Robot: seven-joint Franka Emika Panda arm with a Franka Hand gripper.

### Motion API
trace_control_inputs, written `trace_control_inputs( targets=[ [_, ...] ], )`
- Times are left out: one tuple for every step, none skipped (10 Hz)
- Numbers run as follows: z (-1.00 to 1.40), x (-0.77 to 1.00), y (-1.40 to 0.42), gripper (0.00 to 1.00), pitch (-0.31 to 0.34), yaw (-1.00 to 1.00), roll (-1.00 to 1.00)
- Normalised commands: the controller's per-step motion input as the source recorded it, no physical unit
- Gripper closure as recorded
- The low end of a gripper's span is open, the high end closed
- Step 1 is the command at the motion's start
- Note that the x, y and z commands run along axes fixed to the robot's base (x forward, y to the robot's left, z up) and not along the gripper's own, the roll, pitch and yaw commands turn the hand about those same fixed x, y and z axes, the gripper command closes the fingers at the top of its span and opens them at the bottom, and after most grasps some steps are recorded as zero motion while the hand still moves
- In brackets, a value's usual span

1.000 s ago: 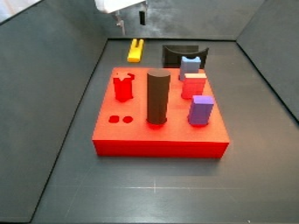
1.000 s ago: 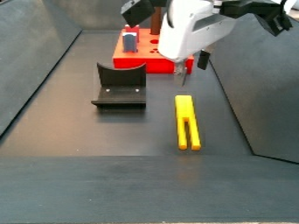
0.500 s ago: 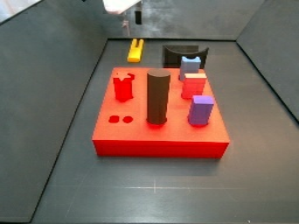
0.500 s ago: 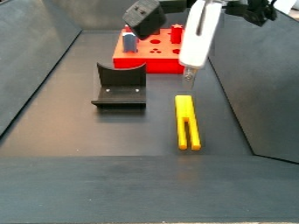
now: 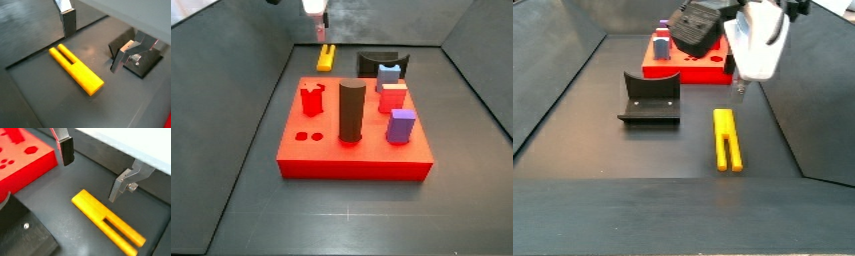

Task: Pick up the square-circle object. Move up. Rotate the square-circle object. Place the square-circle object on the fixture. Regrasp the square-circle object. Move to above the board. Insert the square-circle object.
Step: Rotate the square-circle object.

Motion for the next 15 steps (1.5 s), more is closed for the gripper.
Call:
trace_control_inputs(
  targets=[
    [-0.03,0.03,0.00,0.00,-0.001,1.00,0.00],
    [-0.03,0.03,0.00,0.00,-0.001,1.00,0.00],
    [-0.03,0.03,0.00,0.00,-0.001,1.00,0.00],
    [-0.03,0.03,0.00,0.00,-0.001,1.00,0.00],
    [-0.03,0.03,0.00,0.00,-0.001,1.00,0.00],
    [-0.03,0.03,0.00,0.00,-0.002,1.00,0.00],
    [-0.03,0.03,0.00,0.00,-0.002,1.00,0.00],
    [-0.03,0.03,0.00,0.00,-0.002,1.00,0.00],
    [-0.03,0.03,0.00,0.00,-0.002,1.00,0.00],
    [-0.03,0.03,0.00,0.00,-0.002,1.00,0.00],
    [-0.03,0.03,0.00,0.00,-0.002,1.00,0.00],
    [-0.03,0.03,0.00,0.00,-0.002,1.00,0.00],
    [-0.03,0.03,0.00,0.00,-0.003,1.00,0.00],
    [-0.03,0.03,0.00,0.00,-0.003,1.00,0.00],
    [-0.03,0.03,0.00,0.00,-0.003,1.00,0.00]
  ],
)
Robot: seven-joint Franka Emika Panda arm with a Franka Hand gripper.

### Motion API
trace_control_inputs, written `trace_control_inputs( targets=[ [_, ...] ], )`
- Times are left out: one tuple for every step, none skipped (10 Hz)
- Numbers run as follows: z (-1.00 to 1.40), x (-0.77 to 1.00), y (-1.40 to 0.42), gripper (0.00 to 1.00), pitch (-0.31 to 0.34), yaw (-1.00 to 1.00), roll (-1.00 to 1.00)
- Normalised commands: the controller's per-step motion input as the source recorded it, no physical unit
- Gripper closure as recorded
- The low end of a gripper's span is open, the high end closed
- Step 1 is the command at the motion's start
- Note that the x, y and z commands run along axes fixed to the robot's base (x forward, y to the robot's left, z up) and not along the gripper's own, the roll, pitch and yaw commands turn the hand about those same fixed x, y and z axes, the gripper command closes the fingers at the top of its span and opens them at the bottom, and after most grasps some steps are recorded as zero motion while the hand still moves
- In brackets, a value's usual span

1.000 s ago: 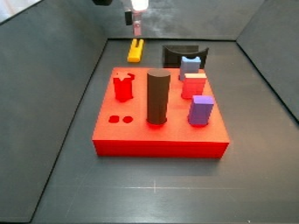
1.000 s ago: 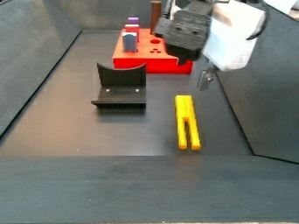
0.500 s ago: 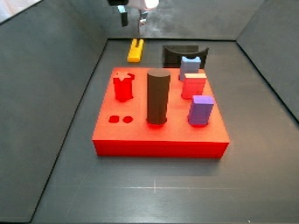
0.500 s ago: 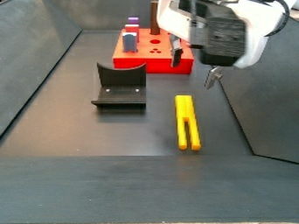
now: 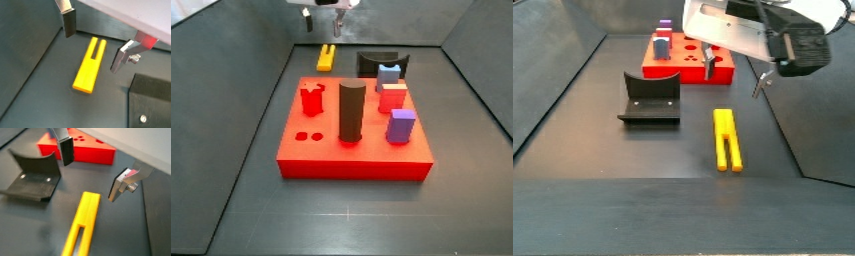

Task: Pick up the square-circle object. Move up. Rotate the square-circle object. Place the square-circle object on the fixture. Regrasp the square-circle object. Move to above the board. Insert the square-circle object.
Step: Rotate the square-circle object.

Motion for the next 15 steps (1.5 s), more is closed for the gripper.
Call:
trace_control_inputs(
  targets=[
    [-0.03,0.03,0.00,0.00,-0.004,1.00,0.00],
    [-0.03,0.03,0.00,0.00,-0.004,1.00,0.00],
    [-0.03,0.03,0.00,0.00,-0.005,1.00,0.00],
    [-0.03,0.03,0.00,0.00,-0.006,1.00,0.00],
    [-0.03,0.03,0.00,0.00,-0.008,0.99,0.00],
    [-0.03,0.03,0.00,0.00,-0.008,0.73,0.00],
    [-0.03,0.03,0.00,0.00,-0.008,0.49,0.00],
    [-0.03,0.03,0.00,0.00,-0.008,0.28,0.00],
    [-1.00,0.00,0.00,0.00,0.000,0.00,0.00],
    [-1.00,0.01,0.00,0.00,-0.011,-0.04,0.00],
    [-1.00,0.02,0.00,0.00,-0.035,-0.05,0.00],
    [-1.00,0.03,0.00,0.00,-0.044,-0.04,-0.01],
    [-1.00,0.03,0.01,0.00,-0.049,-0.03,-0.03],
    [-1.00,0.04,0.01,0.00,-0.051,-0.02,-0.04],
    [-0.98,0.04,0.01,0.00,-0.055,-0.02,-0.05]
  ],
)
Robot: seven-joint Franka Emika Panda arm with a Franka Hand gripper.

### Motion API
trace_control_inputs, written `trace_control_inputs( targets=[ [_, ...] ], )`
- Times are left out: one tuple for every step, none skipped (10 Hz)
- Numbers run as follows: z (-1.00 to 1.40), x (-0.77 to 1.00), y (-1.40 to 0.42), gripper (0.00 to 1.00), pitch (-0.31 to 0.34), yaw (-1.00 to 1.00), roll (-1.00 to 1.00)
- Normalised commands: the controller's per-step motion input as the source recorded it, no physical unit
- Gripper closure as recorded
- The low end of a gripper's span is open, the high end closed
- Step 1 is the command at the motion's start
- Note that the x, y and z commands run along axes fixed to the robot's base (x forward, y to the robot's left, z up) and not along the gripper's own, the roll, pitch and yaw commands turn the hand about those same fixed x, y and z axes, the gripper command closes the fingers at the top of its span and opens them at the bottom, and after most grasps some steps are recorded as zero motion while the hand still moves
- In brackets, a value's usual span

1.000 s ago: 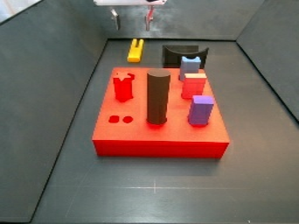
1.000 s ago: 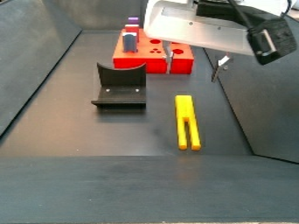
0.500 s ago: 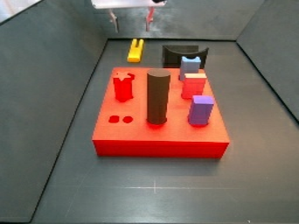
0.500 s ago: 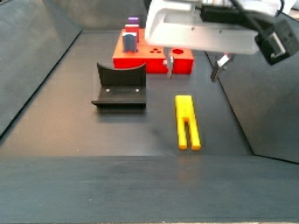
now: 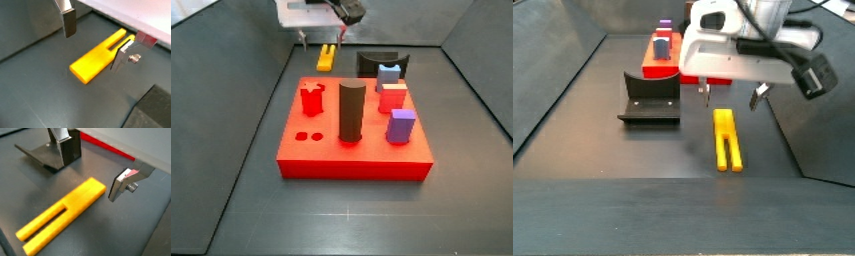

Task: Pick up the square-circle object. Move up. Rotate the square-circle object. Place the square-circle object on the fixture. Regrasp the square-circle object. Move to above the board. Insert the square-circle object.
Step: Rotate the square-circle object, then move up.

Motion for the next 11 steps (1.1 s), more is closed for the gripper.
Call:
trace_control_inputs(
  targets=[
    [-0.81,0.04,0.01,0.00,-0.060,-0.01,-0.07],
    [-0.69,0.04,0.01,0.00,-0.066,-0.01,-0.08],
    [-0.58,0.04,0.01,0.00,-0.075,0.00,-0.09],
    [-0.47,0.04,0.01,0.00,-0.081,0.00,-0.09],
    [-0.33,0.03,0.01,0.00,-0.088,0.00,-0.10],
    [-0.23,0.03,0.01,0.00,-0.091,0.01,-0.11],
    [0.00,0.00,0.00,1.00,0.000,0.00,0.00],
    [0.83,0.00,0.00,1.00,0.000,0.00,0.00],
    [0.81,-0.01,0.00,1.00,0.011,0.00,0.00],
    [0.71,-0.03,0.00,1.00,0.032,0.00,0.00],
    [0.55,-0.02,0.01,1.00,0.053,-0.01,0.01]
  ],
)
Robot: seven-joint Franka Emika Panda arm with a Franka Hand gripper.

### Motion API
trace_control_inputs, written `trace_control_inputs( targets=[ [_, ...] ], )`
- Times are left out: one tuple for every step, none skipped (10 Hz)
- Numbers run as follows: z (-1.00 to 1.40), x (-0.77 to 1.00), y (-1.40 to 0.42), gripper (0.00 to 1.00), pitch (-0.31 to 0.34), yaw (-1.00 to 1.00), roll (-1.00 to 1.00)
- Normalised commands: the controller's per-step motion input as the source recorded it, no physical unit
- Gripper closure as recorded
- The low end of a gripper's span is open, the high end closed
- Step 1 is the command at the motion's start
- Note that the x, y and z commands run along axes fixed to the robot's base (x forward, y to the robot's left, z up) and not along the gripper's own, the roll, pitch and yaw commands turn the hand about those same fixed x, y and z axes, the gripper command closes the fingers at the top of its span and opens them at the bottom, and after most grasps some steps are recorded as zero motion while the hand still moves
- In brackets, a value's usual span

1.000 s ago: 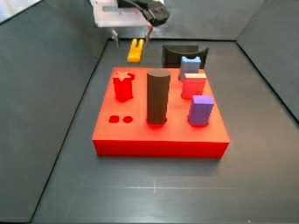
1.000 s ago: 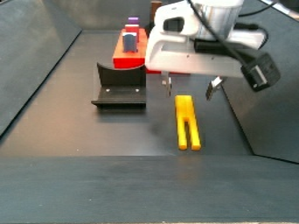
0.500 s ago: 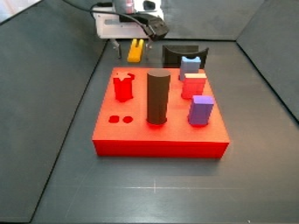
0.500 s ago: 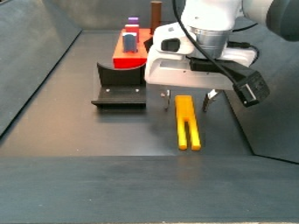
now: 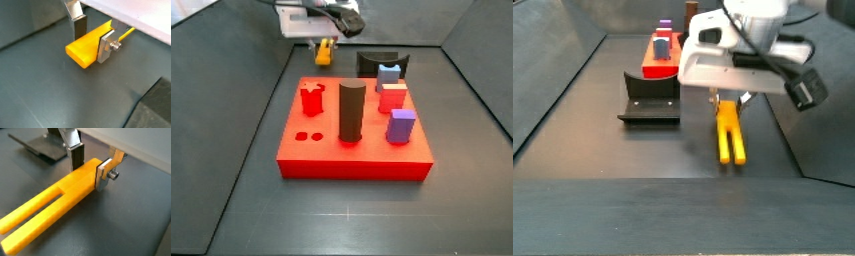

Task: Pick up the square-circle object. Move up. Rotate the square-circle object. Place the square-circle object on the fixture. Regrasp the square-circle object. Move to above the board. Insert the square-circle object.
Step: Move up, then place the square-circle object on the fixture.

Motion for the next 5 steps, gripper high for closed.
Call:
trace_control_inputs(
  targets=[
    [0.45,-0.02,0.01,1.00,0.065,-0.01,0.02],
    [0.26,-0.01,0.01,1.00,0.070,-0.01,0.03],
    [1.00,0.00,0.00,1.00,0.000,0.00,0.00],
    [1.00,0.00,0.00,1.00,0.009,0.00,0.01],
    [1.00,-0.01,0.00,1.00,0.021,0.00,0.02]
  ],
)
